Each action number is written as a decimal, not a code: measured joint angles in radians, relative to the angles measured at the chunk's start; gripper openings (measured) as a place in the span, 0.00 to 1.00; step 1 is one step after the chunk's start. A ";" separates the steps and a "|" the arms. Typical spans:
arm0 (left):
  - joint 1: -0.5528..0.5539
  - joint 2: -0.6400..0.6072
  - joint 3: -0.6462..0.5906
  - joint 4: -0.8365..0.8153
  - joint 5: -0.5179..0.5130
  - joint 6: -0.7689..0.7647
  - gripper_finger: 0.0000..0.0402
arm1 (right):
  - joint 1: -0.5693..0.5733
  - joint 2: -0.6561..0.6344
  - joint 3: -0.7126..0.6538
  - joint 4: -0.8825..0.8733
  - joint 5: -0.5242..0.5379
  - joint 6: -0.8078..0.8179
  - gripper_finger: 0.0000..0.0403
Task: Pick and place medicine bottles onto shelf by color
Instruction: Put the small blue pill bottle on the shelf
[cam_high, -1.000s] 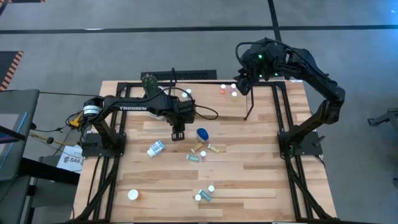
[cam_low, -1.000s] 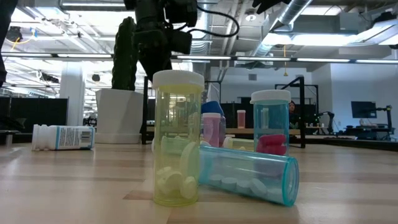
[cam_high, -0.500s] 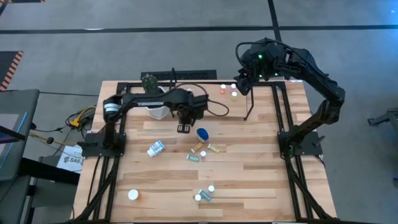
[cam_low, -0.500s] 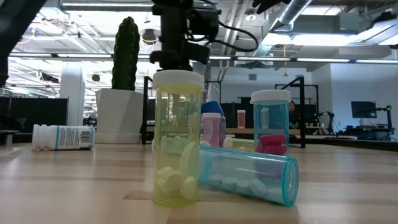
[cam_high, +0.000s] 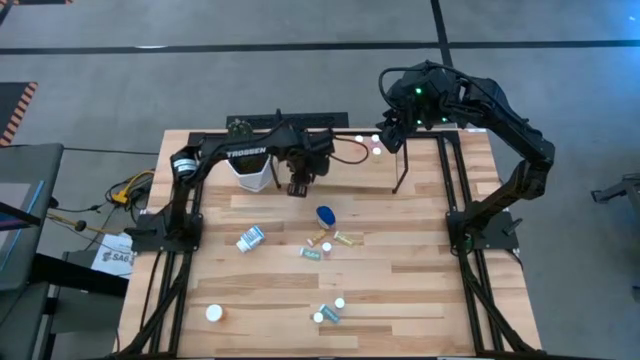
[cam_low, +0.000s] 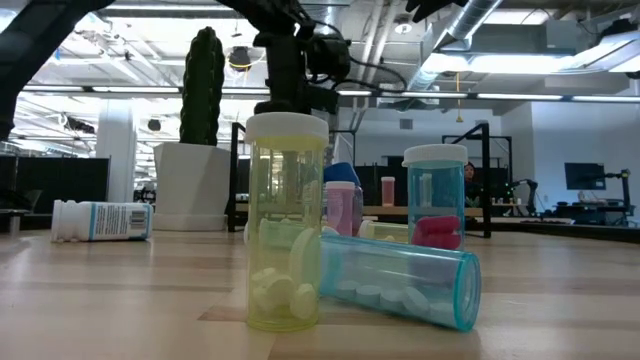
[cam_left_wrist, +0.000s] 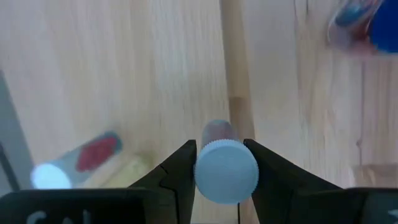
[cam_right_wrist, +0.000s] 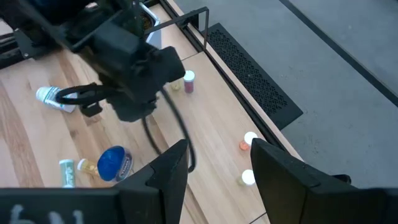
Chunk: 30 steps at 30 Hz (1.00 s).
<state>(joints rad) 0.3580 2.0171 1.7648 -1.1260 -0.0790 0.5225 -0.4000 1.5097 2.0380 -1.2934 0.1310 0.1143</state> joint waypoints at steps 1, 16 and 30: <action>0.009 0.006 0.000 -0.002 0.011 0.005 0.28 | 0.000 0.000 0.000 0.000 0.000 0.000 0.49; 0.056 0.046 0.000 0.045 0.030 0.013 0.28 | 0.000 0.000 0.000 0.000 0.000 0.000 0.49; 0.109 0.046 0.000 0.048 0.047 -0.039 0.28 | 0.000 0.000 0.000 0.000 0.000 0.000 0.49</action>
<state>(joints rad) 0.4667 2.0628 1.7645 -1.0777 -0.0322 0.4838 -0.4000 1.5097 2.0380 -1.2930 0.1313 0.1143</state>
